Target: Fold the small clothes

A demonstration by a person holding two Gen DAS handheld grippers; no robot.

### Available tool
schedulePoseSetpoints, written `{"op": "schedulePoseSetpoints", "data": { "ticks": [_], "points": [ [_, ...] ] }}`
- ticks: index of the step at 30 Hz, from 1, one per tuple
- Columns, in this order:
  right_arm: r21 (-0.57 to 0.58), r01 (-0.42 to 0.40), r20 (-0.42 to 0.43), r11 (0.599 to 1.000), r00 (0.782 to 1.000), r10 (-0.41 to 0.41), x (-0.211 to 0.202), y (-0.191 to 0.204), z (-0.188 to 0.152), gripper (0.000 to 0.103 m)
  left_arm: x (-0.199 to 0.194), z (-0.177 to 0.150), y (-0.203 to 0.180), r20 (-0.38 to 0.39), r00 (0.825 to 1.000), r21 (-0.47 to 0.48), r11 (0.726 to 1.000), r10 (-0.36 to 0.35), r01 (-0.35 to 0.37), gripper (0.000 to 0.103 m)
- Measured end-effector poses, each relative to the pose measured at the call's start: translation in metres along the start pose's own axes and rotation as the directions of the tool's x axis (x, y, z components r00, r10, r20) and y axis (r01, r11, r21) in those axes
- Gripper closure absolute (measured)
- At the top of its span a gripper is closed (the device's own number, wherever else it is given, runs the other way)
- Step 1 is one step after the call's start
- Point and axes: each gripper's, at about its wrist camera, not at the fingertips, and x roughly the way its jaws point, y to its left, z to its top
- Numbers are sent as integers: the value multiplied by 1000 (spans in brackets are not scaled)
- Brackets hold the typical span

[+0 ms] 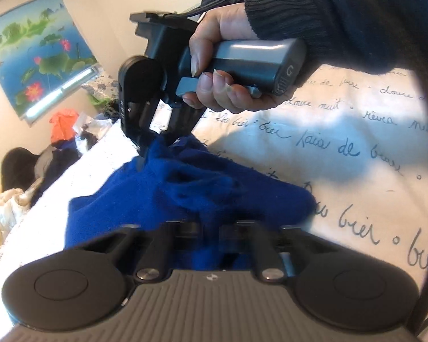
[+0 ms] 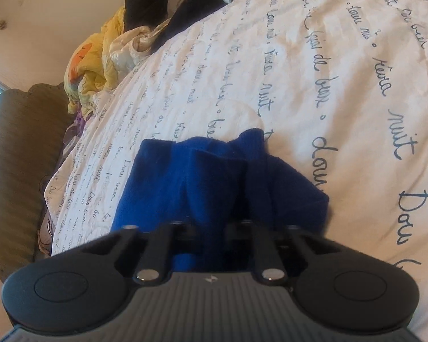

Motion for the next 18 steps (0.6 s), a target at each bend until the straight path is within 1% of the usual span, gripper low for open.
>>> {"op": "schedulePoseSetpoints", "data": {
  "ticks": [2, 3, 4, 5, 6, 7, 8, 9, 10, 11, 12, 13, 14, 15, 16, 17, 18],
  "points": [
    [-36, -17, 46, 999, 999, 19, -13, 4, -5, 94, -8, 2, 3, 12, 1000, -10, 1000, -22, 22, 91],
    [-31, -35, 67, 999, 997, 37, -20, 1, -7, 94, -10, 1, 4, 22, 999, -8, 999, -39, 39, 91],
    [0, -47, 86, 999, 995, 46, -24, -9, -9, 94, -11, 0, 3, 27, 998, 8, 999, -53, 53, 91],
    [44, -53, 102, 998, 994, 48, -27, -23, -12, 93, -10, -2, 2, 22, 998, 26, 998, -57, 57, 89],
    [71, -61, 105, 996, 993, 53, -26, -33, -16, 90, -6, -5, 1, 6, 998, 39, 998, -58, 58, 86],
    [94, -56, 97, 994, 994, 47, -26, -39, -21, 88, -6, -8, 2, 4, 998, 32, 997, -69, 68, 80],
    [101, -54, 97, 993, 994, 45, -28, -40, -25, 88, -10, -11, 7, 18, 995, 18, 995, -96, 96, 69],
    [99, -54, 116, 994, 992, 43, -34, -38, -28, 85, -16, -13, 15, 37, 992, -8, 993, -119, 120, 58],
    [99, -51, 142, 994, 989, 37, -42, -37, -30, 80, -25, -15, 26, 60, 988, -43, 989, -141, 143, 24],
    [106, -46, 184, 993, 983, 26, -53, -36, -31, 77, -34, -18, 39, 89, 985, -86, 984, -149, 157, 1],
    [115, -42, 224, 992, 975, 15, -63, -37, -32, 68, -45, -25, 54, 133, 981, -138, 978, -141, 159, 0],
    [120, -34, 254, 992, 967, 3, -70, -38, -32, 48, -54, -31, 68, 144, 981, -183, 970, -134, 159, 0],
    [120, -14, 269, 993, 963, -19, -73, -38, -32, 36, -55, -35, 84, 133, 982, -228, 960, -132, 160, 0],
    [110, 20, 261, 994, 964, -48, -71, -37, -30, 24, -52, -38, 100, 108, 986, -277, 949, -127, 153, 0],
    [96, 50, 237, 994, 969, -72, -66, -36, -28, 24, -45, -41, 116, 73, 991, -334, 934, -111, 130, 0],
    [89, 65, 209, 994, 974, -83, -59, -35, -27, 24, -35, -46, 134, 39, 995, -399, 912, -87, 95, 0],
    [93, 65, 181, 994, 980, -81, -51, -35, -27, 24, -22, -50, 156, -1, 998, -486, 872, -67, 58, 0]
  ]
}}
